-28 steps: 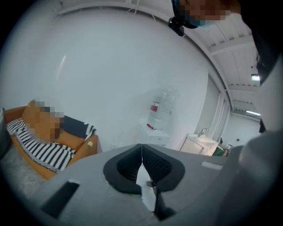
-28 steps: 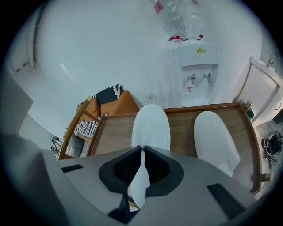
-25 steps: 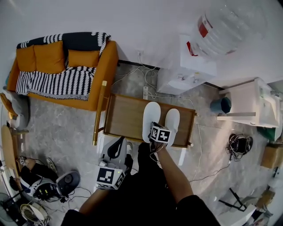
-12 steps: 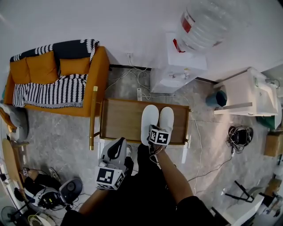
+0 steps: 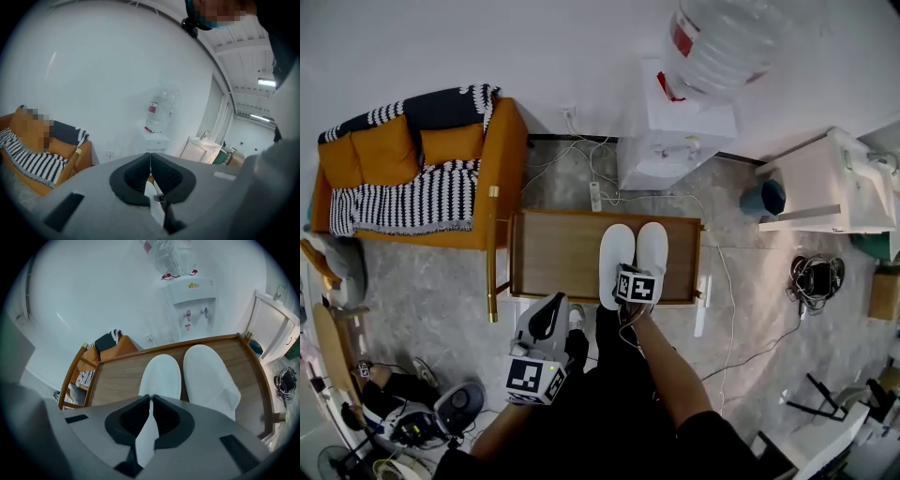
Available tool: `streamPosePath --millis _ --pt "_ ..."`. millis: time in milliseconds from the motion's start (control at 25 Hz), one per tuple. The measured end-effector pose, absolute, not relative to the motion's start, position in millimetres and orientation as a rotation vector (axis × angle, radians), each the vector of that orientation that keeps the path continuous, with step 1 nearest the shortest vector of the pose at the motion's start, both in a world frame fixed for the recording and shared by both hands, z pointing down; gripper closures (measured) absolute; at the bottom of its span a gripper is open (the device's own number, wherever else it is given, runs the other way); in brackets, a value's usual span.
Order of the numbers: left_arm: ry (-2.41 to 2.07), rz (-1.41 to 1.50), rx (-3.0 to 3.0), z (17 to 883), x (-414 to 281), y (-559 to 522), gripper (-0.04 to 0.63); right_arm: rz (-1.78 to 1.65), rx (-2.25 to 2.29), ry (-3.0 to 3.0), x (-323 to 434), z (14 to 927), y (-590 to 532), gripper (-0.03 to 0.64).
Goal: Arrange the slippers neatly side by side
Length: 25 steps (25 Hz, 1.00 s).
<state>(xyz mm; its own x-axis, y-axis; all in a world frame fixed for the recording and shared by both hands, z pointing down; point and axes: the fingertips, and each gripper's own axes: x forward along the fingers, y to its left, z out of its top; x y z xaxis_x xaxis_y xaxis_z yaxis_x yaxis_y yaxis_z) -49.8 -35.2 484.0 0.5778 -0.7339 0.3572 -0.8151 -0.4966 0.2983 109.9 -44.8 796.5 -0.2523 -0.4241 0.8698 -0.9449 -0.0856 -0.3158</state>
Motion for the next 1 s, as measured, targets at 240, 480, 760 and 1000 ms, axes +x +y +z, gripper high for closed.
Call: streamPosePath --millis 240,480,760,1000 --pt "-1.256 0.265 2.361 487 -48 -36 0.578 1.334 1.478 -1.675 110 803 -48 0.586" --pt "-1.259 0.275 2.359 488 -48 -36 0.578 1.331 1.477 -1.682 110 805 -51 0.583" --pt "-1.252 0.257 2.367 486 -46 -32 0.578 1.353 1.482 -1.694 111 791 -48 0.517" --pt "-1.231 0.229 2.408 476 -43 -29 0.578 1.334 1.55 -1.768 126 744 -46 0.517"
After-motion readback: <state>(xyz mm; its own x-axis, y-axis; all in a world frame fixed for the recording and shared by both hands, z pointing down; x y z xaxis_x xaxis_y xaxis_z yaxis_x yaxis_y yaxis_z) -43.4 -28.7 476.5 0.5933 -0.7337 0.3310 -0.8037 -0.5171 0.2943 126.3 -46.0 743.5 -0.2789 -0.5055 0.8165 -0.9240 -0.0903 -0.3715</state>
